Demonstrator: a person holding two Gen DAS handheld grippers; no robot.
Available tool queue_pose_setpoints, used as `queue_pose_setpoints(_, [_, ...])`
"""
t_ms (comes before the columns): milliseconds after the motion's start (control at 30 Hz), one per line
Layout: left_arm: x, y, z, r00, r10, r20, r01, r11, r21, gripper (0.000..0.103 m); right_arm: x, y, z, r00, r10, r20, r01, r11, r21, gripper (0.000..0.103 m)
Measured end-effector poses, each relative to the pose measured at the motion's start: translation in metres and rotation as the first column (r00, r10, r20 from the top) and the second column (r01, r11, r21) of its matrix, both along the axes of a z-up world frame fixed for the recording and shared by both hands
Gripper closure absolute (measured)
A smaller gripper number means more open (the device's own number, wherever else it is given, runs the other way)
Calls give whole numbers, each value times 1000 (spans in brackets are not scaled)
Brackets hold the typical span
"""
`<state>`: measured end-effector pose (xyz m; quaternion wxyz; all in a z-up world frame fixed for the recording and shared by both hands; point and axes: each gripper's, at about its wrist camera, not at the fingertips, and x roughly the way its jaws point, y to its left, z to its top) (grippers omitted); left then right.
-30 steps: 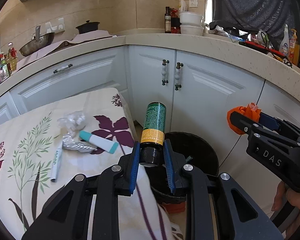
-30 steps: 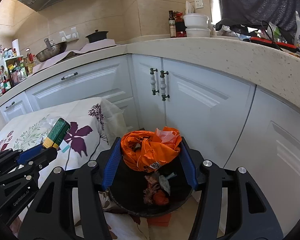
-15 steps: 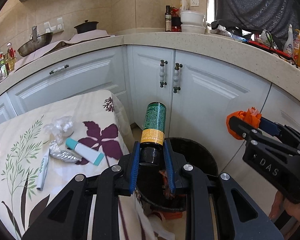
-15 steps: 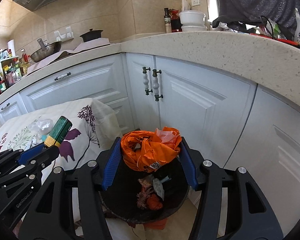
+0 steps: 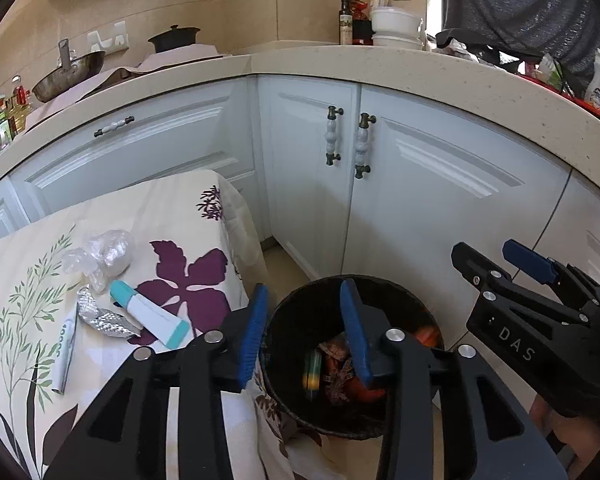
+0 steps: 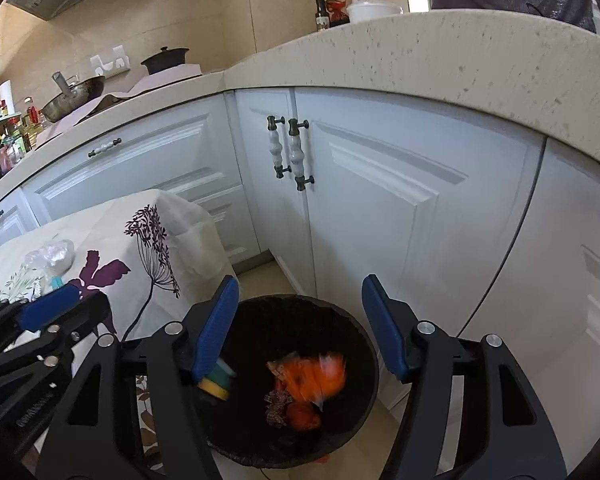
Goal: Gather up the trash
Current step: 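Move both grippers back and grasp the white tube with the left gripper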
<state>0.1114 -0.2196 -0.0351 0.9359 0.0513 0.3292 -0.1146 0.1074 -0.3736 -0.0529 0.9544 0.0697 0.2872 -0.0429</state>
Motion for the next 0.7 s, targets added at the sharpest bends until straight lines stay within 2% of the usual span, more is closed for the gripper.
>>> queue_pose_setpoints(333, [-2, 34, 7, 999, 46, 0, -46, 999, -1, 52, 3, 24, 7, 999, 52, 8, -52, 999, 4, 40])
queue_pose_setpoints(700, [-7, 111, 6, 982, 190, -4, -190, 981, 24, 47, 4, 83, 18, 984, 178, 24, -179, 984, 0, 40])
